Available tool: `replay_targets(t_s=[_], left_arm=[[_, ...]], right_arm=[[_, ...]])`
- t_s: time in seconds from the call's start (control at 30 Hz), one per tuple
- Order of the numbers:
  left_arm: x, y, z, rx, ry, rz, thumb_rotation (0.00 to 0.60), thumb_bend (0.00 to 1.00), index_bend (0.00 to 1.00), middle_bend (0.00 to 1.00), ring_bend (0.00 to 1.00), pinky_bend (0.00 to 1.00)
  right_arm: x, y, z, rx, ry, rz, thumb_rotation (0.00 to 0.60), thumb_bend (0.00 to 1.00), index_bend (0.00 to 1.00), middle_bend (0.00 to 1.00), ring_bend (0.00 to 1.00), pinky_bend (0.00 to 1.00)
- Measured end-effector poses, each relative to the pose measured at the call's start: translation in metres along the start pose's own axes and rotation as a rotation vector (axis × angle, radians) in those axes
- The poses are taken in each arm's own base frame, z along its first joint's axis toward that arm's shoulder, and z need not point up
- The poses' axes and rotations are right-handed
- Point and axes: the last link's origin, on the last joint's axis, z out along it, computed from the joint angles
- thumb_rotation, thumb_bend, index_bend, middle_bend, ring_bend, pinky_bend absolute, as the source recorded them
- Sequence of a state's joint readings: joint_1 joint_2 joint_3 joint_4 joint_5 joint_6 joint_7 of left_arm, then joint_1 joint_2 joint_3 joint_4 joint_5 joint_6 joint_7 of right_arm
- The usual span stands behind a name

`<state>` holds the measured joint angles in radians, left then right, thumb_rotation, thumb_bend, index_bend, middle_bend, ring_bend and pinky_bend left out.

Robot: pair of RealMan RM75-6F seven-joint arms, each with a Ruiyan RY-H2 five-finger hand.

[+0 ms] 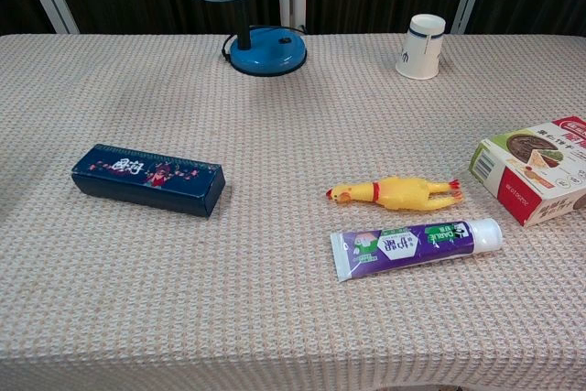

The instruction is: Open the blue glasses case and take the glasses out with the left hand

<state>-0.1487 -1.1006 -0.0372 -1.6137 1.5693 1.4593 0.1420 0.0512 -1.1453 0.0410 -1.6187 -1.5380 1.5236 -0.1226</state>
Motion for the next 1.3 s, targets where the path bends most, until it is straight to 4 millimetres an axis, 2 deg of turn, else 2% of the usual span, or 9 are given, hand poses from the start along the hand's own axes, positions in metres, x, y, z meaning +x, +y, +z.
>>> replay_targets(t_s=[0.33,0.53,0.83,1.03,1.17,1.3], left_arm=[[0.000,0.003,0.005,-0.010,0.001,-0.010,0.600,0.21,0.07,0.00,0.00,0.04],[-0.003,0.018,0.014,-0.087,-0.016,-0.003,0.600,0.22,0.07,0.02,0.00,0.07],[-0.024,0.059,0.038,-0.251,-0.091,0.000,0.600,0.23,0.08,0.04,0.00,0.08],[-0.046,0.099,0.058,-0.380,-0.171,0.018,0.600,0.23,0.08,0.04,0.00,0.09],[-0.063,0.127,0.071,-0.449,-0.207,0.015,0.600,0.24,0.12,0.11,0.01,0.11],[-0.070,0.142,0.080,-0.487,-0.205,0.003,0.600,0.27,0.15,0.14,0.01,0.12]], right_arm=[[0.005,0.003,0.001,-0.020,0.011,0.004,0.600,0.18,0.00,0.00,0.00,0.00],[0.007,0.008,0.001,-0.028,0.017,0.007,0.600,0.18,0.00,0.00,0.00,0.00],[0.012,0.013,0.000,-0.033,0.027,0.008,0.600,0.18,0.00,0.00,0.00,0.00],[0.012,0.016,0.000,-0.044,0.028,0.017,0.600,0.18,0.00,0.00,0.00,0.00],[0.011,0.018,0.000,-0.049,0.016,0.012,0.600,0.18,0.00,0.00,0.00,0.00],[0.008,0.017,0.002,-0.043,-0.001,-0.002,0.600,0.18,0.00,0.00,0.00,0.00]])
